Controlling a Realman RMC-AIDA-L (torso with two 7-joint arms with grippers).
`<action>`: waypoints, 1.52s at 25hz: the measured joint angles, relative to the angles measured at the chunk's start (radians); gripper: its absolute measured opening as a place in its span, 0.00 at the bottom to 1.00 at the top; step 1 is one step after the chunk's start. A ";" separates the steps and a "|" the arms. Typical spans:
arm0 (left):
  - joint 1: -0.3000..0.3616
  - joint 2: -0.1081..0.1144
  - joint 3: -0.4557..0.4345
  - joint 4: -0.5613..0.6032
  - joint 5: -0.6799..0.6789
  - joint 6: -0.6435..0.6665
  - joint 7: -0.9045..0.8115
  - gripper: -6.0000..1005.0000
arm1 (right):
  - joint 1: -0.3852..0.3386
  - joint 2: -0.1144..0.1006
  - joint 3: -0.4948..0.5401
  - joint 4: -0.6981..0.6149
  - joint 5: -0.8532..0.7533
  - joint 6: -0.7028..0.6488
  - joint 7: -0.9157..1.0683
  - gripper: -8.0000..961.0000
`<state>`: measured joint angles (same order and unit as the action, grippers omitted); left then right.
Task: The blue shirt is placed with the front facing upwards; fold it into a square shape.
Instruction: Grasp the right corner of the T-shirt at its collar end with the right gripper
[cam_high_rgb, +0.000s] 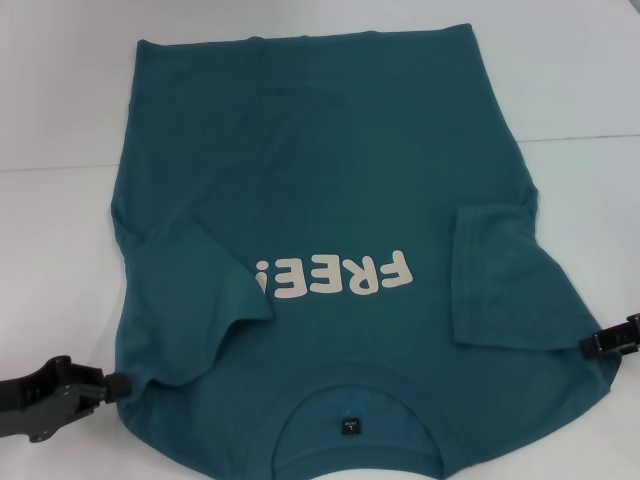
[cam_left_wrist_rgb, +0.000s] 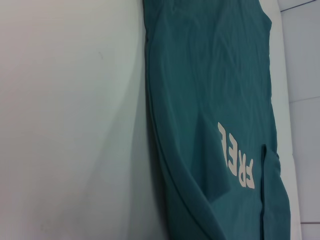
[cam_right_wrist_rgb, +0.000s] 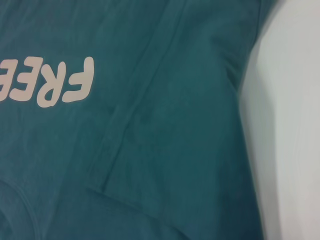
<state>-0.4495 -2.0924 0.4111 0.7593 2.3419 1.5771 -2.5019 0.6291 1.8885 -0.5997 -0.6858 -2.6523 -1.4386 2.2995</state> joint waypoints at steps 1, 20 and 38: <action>0.000 0.000 0.000 0.000 0.000 0.000 0.000 0.02 | 0.001 0.000 0.000 0.001 0.000 0.001 0.000 0.64; 0.001 0.000 0.000 0.000 -0.001 0.000 0.002 0.02 | 0.041 0.014 -0.002 0.042 0.023 -0.021 -0.005 0.62; 0.002 -0.002 -0.001 0.000 -0.003 -0.002 0.003 0.02 | 0.042 0.001 -0.008 0.029 0.065 -0.031 0.006 0.61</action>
<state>-0.4479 -2.0939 0.4096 0.7593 2.3384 1.5756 -2.4988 0.6713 1.8897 -0.6082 -0.6566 -2.5873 -1.4699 2.3054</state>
